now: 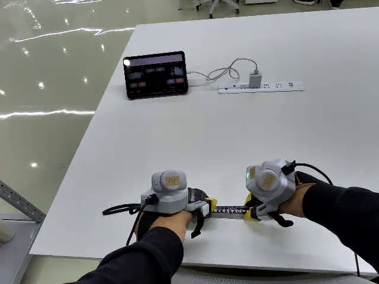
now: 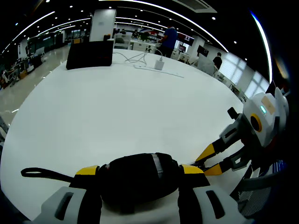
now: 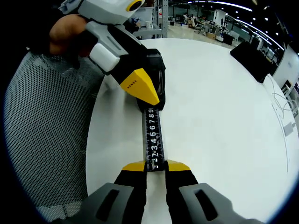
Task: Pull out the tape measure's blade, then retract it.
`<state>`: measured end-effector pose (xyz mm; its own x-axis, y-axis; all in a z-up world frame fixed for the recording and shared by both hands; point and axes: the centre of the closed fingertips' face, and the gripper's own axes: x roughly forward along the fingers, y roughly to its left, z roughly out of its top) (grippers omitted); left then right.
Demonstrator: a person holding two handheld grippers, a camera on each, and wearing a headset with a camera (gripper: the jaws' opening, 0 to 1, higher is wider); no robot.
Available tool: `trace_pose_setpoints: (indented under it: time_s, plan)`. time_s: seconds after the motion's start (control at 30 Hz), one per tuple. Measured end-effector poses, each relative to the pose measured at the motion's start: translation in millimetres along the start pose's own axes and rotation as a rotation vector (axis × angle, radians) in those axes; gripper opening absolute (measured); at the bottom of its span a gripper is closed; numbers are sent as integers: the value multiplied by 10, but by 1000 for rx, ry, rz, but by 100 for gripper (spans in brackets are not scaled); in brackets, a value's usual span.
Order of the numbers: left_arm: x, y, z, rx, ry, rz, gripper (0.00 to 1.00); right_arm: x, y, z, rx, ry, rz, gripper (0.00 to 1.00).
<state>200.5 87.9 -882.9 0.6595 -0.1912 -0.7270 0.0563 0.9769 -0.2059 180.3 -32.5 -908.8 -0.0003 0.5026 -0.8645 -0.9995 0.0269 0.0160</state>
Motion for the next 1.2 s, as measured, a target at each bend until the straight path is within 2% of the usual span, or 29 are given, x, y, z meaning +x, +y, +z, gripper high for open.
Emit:
trace_pose_setpoints:
  time_s: [0.57, 0.83, 1.2]
  plan:
    - [-5, 0, 1, -12, -1, -6, 62, 13, -2, 38, 55, -19, -5, 11]
    - [-4, 4, 0, -12, -2, -6, 62, 28, 5, 62, 23, -24, -15, 11]
    - [-6, 6, 0, -24, 7, -18, 61, 36, -10, 86, 32, -46, -11, 11]
